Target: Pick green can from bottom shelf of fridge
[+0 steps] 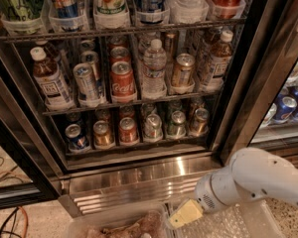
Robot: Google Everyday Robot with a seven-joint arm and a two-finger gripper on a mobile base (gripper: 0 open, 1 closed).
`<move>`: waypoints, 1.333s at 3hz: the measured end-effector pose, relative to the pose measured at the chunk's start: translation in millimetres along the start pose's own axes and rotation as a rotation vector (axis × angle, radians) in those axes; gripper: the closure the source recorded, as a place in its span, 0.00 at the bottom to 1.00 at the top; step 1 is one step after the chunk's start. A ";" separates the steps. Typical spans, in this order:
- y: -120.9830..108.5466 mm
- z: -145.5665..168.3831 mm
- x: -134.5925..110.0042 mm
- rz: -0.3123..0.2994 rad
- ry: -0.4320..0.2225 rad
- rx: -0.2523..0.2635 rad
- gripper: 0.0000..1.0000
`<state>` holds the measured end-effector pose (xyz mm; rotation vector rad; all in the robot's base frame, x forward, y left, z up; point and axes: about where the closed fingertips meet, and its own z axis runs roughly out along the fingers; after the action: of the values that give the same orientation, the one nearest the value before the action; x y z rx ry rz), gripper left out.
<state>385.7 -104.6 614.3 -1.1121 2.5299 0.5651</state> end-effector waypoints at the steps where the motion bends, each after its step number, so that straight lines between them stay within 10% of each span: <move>1: -13.1 0.7 -9.1 0.053 -0.050 0.057 0.00; 4: -75.3 5.8 -31.3 0.173 -0.214 0.049 0.00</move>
Offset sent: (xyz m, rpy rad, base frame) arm 0.0135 -0.0024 -0.0015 0.0052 -0.0351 -0.0812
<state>463.3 -128.9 605.9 -0.7746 2.4515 0.6260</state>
